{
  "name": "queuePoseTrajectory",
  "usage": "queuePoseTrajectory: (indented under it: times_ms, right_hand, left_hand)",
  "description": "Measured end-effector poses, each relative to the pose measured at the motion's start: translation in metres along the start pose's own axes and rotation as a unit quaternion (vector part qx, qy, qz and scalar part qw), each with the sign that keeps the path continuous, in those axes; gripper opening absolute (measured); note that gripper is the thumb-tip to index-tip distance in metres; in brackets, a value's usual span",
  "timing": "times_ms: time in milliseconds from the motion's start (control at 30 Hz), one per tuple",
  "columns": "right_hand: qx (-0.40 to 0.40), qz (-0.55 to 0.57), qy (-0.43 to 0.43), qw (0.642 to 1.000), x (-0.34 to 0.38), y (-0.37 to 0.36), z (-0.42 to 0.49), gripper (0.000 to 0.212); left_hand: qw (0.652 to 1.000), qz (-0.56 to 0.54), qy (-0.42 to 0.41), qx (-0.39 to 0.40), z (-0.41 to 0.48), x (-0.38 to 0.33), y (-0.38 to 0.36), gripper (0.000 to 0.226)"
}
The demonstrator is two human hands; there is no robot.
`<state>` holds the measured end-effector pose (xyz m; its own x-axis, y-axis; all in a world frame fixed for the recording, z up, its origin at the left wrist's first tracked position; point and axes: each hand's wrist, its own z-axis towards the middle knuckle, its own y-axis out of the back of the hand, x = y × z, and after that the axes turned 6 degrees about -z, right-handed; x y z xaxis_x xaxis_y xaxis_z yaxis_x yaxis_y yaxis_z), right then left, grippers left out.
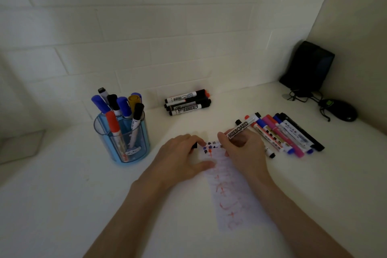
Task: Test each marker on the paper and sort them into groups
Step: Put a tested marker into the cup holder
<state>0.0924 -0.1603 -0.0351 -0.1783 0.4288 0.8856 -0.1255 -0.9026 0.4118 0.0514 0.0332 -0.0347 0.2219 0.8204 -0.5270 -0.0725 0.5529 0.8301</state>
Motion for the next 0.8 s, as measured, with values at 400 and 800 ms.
queuePoseTrajectory:
  times_ms: [400, 800]
  right_hand:
    - [-0.003, -0.022, 0.011, 1.0, -0.0018, -0.0005, -0.0004, 0.016]
    - [0.015, -0.028, 0.003, 1.0, -0.0026, -0.0015, 0.0004, 0.016]
  left_hand:
    - [1.0, -0.002, 0.007, 0.005, -0.0007, -0.0006, 0.0007, 0.062]
    - [1.0, -0.002, 0.008, 0.014, -0.002, -0.0031, 0.003, 0.063]
